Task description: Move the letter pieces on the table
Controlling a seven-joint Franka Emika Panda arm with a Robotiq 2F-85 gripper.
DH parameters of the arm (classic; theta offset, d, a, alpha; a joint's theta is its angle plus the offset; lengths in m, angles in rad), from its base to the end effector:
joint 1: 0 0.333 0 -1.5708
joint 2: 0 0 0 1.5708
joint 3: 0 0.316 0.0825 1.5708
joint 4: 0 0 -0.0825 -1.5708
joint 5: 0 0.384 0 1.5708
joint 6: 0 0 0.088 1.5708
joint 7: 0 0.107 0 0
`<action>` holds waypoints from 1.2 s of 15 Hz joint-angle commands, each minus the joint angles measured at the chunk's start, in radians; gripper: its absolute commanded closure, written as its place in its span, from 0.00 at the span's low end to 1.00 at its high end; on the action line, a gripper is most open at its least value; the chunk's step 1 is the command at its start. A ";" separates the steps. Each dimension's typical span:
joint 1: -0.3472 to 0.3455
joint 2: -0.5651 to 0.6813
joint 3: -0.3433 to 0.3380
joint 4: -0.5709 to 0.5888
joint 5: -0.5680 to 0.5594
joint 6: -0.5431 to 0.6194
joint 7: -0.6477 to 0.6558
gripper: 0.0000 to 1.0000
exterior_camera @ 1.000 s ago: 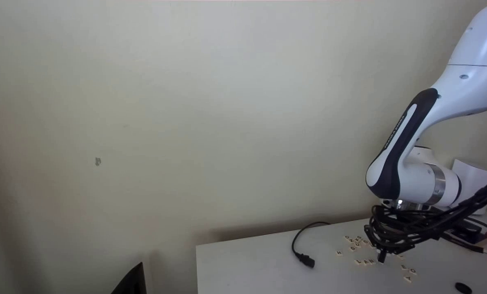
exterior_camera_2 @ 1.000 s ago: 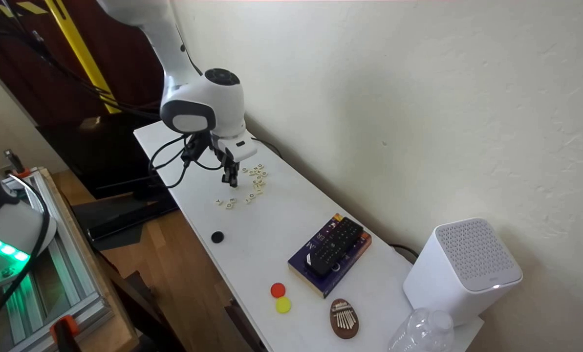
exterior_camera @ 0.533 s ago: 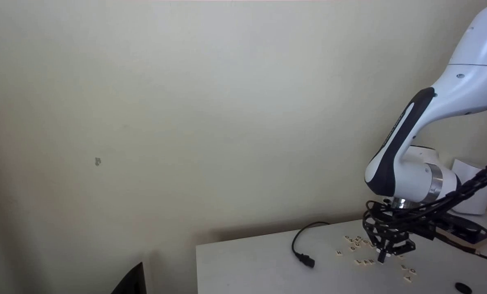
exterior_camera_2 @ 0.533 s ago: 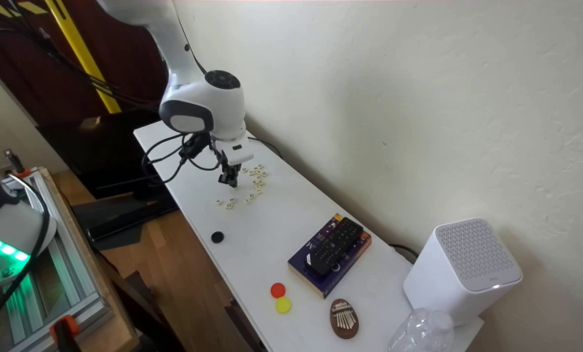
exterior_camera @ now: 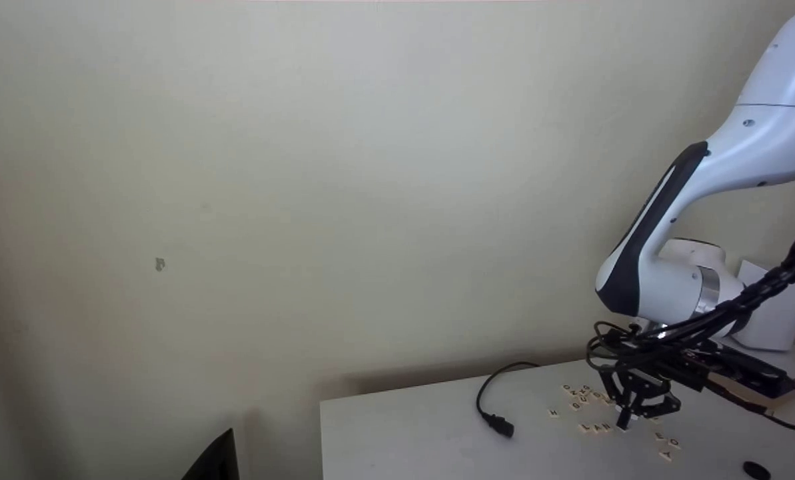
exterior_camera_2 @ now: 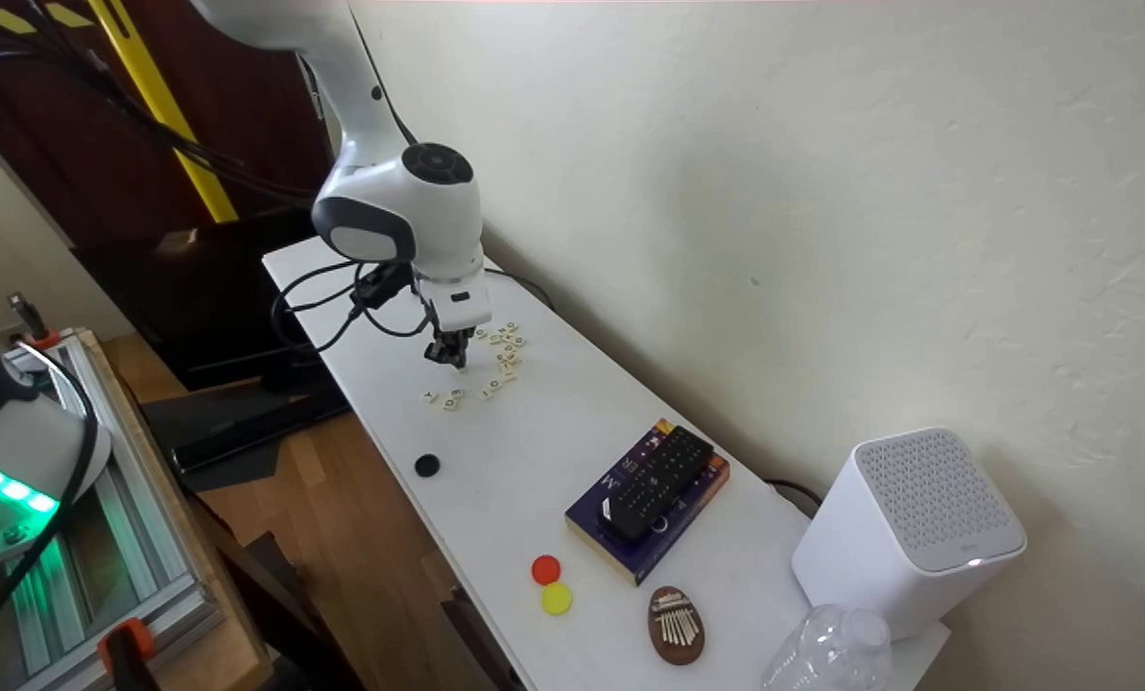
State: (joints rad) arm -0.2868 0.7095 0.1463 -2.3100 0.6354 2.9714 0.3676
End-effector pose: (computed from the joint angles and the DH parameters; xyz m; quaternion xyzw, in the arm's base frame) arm 0.4588 -0.0940 0.0351 -0.8293 0.5502 0.0436 0.0876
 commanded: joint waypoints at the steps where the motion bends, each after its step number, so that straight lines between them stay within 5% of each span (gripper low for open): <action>1: -0.035 0.029 0.033 0.024 0.034 0.010 0.000 1.00; 18: -0.130 0.052 0.122 0.040 0.033 0.014 -0.007 1.00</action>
State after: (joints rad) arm -0.3846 0.7316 0.2335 -2.2863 0.6413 2.9741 0.3677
